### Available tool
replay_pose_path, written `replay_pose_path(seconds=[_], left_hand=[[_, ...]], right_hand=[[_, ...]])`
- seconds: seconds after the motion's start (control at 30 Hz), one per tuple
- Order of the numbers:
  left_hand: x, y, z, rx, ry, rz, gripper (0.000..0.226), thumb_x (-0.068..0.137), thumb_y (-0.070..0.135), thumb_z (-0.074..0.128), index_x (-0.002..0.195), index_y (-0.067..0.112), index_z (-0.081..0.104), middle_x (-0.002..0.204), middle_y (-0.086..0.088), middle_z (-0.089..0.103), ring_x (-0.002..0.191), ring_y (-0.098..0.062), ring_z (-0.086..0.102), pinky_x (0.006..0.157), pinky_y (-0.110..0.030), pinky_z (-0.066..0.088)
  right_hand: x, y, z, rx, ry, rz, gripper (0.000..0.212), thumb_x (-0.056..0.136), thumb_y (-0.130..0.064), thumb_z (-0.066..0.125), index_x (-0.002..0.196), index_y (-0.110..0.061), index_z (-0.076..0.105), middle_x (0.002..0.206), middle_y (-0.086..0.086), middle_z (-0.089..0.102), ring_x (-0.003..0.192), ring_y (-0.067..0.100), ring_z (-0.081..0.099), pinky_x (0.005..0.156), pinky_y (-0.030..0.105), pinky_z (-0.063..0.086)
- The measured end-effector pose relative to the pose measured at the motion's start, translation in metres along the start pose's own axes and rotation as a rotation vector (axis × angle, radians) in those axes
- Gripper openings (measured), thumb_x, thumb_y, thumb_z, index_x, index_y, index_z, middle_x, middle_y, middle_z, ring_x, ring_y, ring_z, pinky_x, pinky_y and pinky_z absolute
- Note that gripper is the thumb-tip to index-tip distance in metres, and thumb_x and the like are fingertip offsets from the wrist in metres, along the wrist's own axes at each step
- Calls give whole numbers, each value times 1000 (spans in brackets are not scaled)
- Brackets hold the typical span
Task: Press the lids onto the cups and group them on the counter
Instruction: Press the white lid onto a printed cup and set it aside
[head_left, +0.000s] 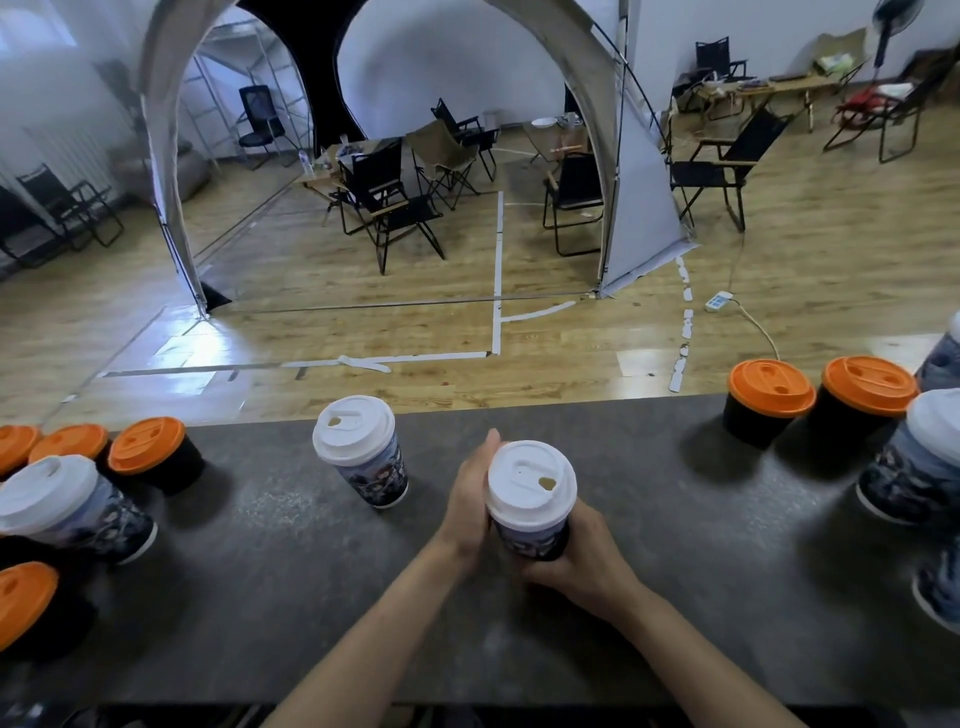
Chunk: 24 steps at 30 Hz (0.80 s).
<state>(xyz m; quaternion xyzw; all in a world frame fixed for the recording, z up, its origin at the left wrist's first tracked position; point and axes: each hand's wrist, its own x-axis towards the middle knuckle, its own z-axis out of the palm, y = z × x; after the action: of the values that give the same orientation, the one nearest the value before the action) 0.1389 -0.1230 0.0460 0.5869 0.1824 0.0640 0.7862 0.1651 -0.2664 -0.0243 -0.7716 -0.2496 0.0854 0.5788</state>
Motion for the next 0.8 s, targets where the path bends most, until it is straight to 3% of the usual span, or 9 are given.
replay_pose_path(seconds=[0.07, 0.17, 0.27, 0.43, 0.5, 0.57, 0.63, 0.73, 0.8], left_hand=[[1, 2, -2, 7, -22, -8, 37, 92, 43, 62, 75, 13, 77, 83, -8, 73, 82, -18, 67, 78, -31, 51], [-9, -2, 6, 20, 130, 144, 46, 109, 16, 39, 78, 11, 72, 70, 5, 75, 70, -2, 69, 67, -16, 51], [-15, -6, 12, 24, 153, 184, 50, 110, 12, 31, 82, 11, 73, 74, 6, 76, 72, -3, 70, 68, -16, 52], [-5, 6, 2, -77, -39, 40, 59, 108, 18, 35, 70, 11, 80, 77, -5, 76, 72, -11, 72, 69, -21, 56], [-9, 4, 6, -58, 67, 99, 60, 109, 15, 34, 68, 15, 78, 72, 3, 76, 69, -5, 70, 67, -17, 54], [-15, -7, 12, 7, 178, 216, 53, 110, 14, 31, 81, 15, 75, 76, 7, 77, 75, -2, 71, 70, -16, 53], [-20, -13, 17, -2, 222, 236, 49, 111, 17, 32, 86, 14, 74, 81, 6, 78, 80, -3, 71, 73, -18, 52], [-8, -5, 8, -80, 52, 41, 40, 103, 36, 49, 86, 10, 74, 91, -9, 76, 88, -17, 70, 81, -29, 52], [-2, 1, 0, -74, -51, -21, 41, 100, 38, 52, 81, 10, 74, 86, -10, 73, 82, -17, 68, 80, -32, 50]], right_hand=[[0, -1, 1, -8, -19, 3, 73, 65, -34, 91, 130, -39, 57, 129, -25, 66, 124, -2, 60, 103, 29, 52], [3, -4, 5, -6, 14, -20, 84, 66, -34, 94, 140, -31, 54, 137, -21, 62, 129, 1, 58, 105, 30, 50], [3, -5, 6, 5, 35, -5, 79, 66, -38, 91, 137, -31, 57, 133, -24, 64, 125, -1, 60, 102, 29, 52], [2, 3, 3, -57, -25, 22, 74, 66, -36, 91, 134, -30, 60, 130, -19, 66, 123, 1, 61, 103, 40, 53], [2, 0, 5, -68, -9, 7, 82, 66, -39, 92, 139, -32, 55, 135, -20, 63, 126, 0, 58, 105, 32, 51], [2, -3, 7, -53, 12, 1, 88, 65, -39, 91, 143, -29, 52, 138, -22, 61, 130, -2, 55, 105, 27, 49], [3, -2, 7, -43, 26, 17, 86, 63, -38, 89, 141, -26, 55, 137, -21, 63, 129, -1, 57, 105, 33, 51], [4, 4, 6, -34, 3, 60, 80, 64, -41, 94, 136, -28, 60, 133, -18, 66, 126, 3, 61, 103, 41, 54], [5, 4, 7, -59, -5, 64, 77, 66, -45, 94, 134, -29, 61, 133, -18, 66, 125, 4, 62, 103, 42, 54]])
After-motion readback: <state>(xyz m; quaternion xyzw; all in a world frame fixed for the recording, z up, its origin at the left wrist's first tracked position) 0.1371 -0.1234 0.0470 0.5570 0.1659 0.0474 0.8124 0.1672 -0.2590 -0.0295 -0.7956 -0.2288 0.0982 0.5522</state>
